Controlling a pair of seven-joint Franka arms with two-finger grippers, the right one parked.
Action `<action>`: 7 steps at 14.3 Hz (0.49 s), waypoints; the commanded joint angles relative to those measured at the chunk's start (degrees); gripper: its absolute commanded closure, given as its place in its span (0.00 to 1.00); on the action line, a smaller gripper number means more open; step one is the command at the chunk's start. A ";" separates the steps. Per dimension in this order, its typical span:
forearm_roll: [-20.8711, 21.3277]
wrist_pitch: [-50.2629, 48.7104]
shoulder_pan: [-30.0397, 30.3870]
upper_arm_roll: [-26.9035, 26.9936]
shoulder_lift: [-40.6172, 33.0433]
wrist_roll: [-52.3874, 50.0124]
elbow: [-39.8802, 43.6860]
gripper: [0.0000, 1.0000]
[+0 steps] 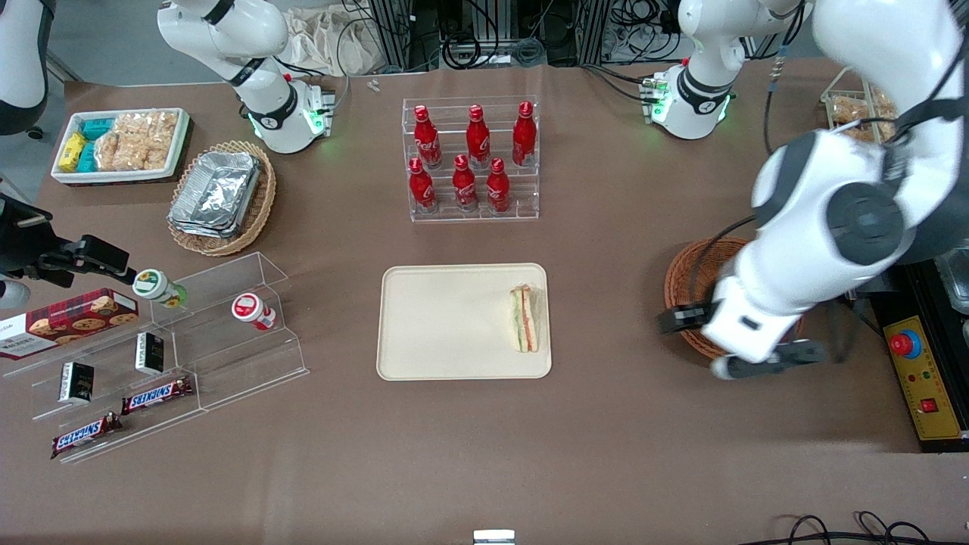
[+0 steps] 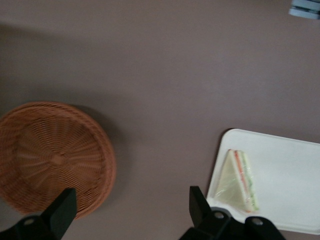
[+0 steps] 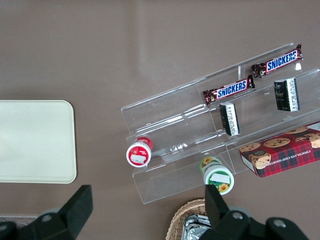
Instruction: Place sandwich from basket to tray
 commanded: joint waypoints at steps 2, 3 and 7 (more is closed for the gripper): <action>-3.75 -0.19 8.34 -0.22 -5.50 10.13 -4.92 0.00; -4.99 -0.10 10.88 -0.21 -6.99 13.65 -6.59 0.00; -5.70 0.33 6.02 9.67 -11.83 21.92 -13.18 0.00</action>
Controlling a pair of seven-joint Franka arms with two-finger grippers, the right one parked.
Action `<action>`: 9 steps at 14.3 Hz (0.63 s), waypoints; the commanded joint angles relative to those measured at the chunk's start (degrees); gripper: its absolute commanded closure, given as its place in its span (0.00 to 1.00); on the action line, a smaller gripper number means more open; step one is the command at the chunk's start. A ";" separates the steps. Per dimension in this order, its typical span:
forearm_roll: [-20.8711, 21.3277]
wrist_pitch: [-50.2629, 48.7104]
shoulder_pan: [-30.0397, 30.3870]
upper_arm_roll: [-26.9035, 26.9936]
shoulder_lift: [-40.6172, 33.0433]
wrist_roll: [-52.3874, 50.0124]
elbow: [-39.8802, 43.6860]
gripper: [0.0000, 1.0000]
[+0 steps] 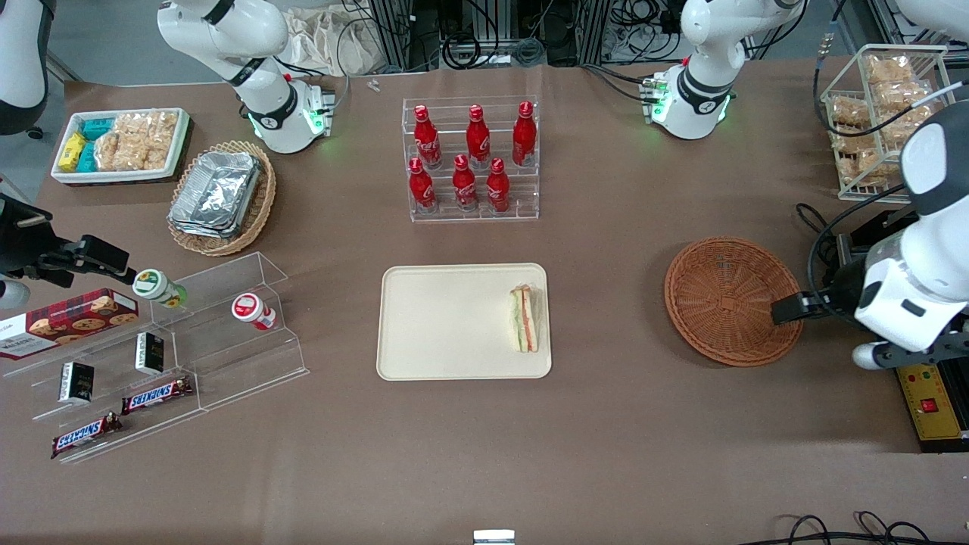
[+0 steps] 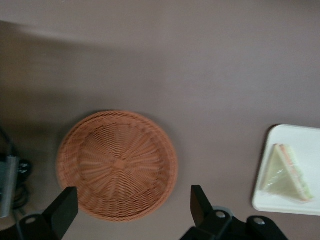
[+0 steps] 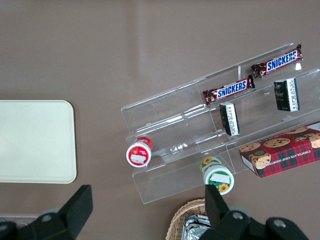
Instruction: Place sandwich from basket to tray
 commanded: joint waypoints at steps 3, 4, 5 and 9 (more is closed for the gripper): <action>-3.25 0.83 -7.02 10.91 -8.48 10.06 -10.62 0.00; -2.82 1.26 -7.11 10.91 -8.74 10.51 -12.20 0.00; -2.73 3.44 -7.19 10.91 -9.88 10.51 -14.66 0.00; -2.55 7.16 -7.72 10.91 -11.12 10.69 -16.80 0.00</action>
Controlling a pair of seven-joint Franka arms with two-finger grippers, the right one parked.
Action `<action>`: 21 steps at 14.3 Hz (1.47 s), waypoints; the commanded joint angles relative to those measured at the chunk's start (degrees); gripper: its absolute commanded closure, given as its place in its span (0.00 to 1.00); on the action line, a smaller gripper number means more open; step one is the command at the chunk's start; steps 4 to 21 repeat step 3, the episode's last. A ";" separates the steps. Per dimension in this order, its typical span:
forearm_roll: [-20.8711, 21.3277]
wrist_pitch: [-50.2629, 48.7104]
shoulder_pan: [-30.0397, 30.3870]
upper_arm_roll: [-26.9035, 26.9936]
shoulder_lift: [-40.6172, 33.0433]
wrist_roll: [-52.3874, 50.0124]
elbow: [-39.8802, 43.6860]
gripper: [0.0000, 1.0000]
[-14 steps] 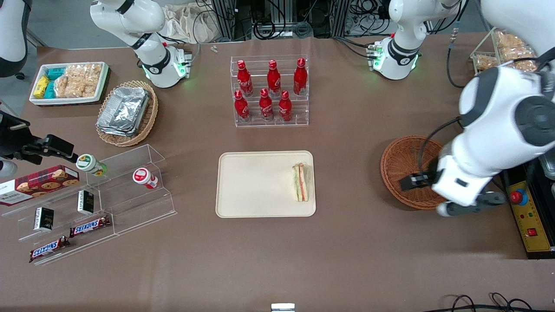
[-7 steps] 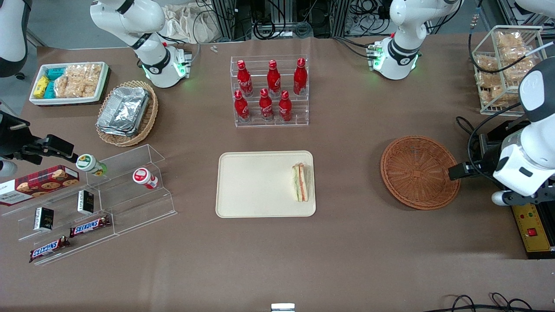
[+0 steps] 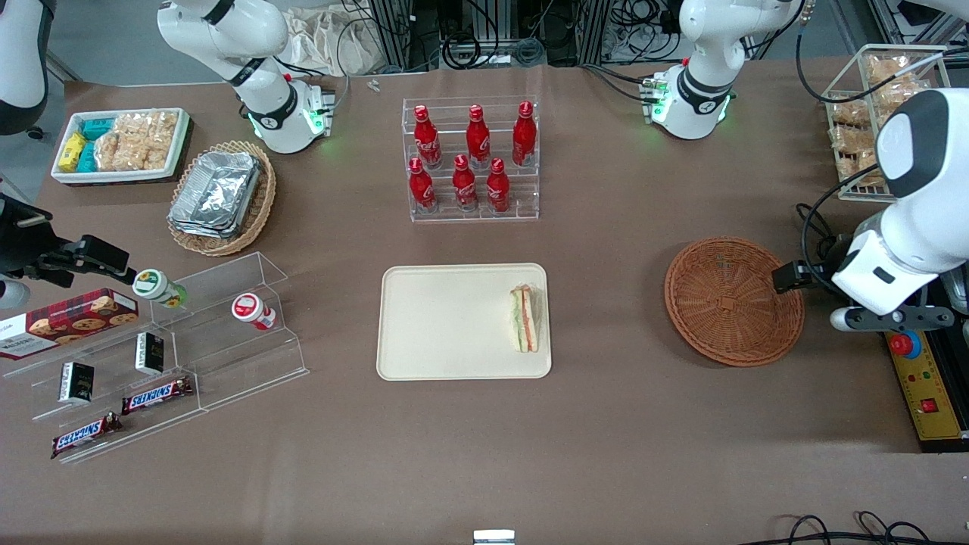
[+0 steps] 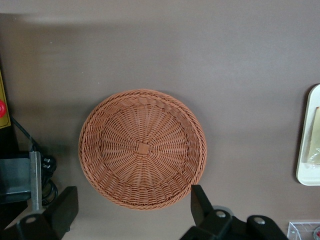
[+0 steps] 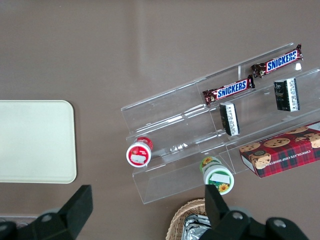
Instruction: Place sandwich from basket to tray
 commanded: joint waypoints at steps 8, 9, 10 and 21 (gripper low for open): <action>-0.11 0.53 -1.41 1.02 -0.76 2.15 0.76 0.00; -0.11 0.53 -1.41 1.02 -0.76 2.15 0.76 0.00; -0.11 0.53 -1.41 1.02 -0.76 2.15 0.76 0.00; -0.11 0.53 -1.41 1.02 -0.76 2.15 0.76 0.00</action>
